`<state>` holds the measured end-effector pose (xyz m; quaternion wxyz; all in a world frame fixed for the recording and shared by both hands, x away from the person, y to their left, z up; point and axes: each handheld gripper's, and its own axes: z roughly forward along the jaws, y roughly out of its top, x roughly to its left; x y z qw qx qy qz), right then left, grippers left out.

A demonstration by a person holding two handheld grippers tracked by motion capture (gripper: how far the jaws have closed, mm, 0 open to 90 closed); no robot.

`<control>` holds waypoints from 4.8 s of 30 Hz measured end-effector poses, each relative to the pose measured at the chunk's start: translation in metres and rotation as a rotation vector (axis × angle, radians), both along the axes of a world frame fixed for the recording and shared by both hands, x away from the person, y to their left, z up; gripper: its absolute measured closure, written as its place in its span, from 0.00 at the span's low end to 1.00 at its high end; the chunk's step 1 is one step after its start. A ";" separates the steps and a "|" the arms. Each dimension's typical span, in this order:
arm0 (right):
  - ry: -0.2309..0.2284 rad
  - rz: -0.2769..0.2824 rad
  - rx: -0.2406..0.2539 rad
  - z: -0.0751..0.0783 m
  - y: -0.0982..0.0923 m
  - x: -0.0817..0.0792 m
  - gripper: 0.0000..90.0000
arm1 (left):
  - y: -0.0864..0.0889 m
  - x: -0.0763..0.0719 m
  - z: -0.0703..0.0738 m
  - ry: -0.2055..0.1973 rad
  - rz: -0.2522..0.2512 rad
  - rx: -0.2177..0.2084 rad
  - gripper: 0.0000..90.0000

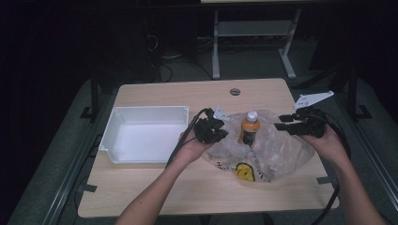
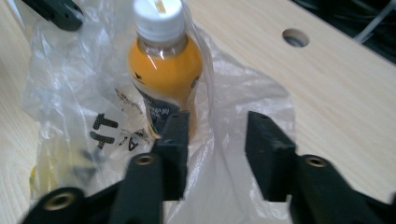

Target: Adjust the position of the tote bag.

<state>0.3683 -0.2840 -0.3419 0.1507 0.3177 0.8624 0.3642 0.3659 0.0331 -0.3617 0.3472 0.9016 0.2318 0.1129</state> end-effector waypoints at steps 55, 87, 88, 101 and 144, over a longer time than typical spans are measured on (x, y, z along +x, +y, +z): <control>0.243 -0.098 -0.102 -0.109 -0.007 0.013 1.00 | 0.006 0.004 -0.064 0.087 0.051 0.201 1.00; 0.084 -0.028 0.066 -0.054 -0.006 -0.029 0.72 | 0.012 -0.001 -0.069 0.087 0.063 0.175 1.00; 0.078 -0.011 0.075 -0.051 -0.003 -0.032 0.70 | 0.012 -0.001 -0.069 0.084 0.061 0.175 1.00; 0.059 0.200 0.115 -0.045 0.054 -0.052 0.64 | 0.011 -0.002 -0.069 0.084 0.060 0.168 1.00; 0.245 0.215 -0.040 -0.118 0.087 -0.047 1.00 | 0.012 -0.005 -0.077 0.094 0.032 0.179 1.00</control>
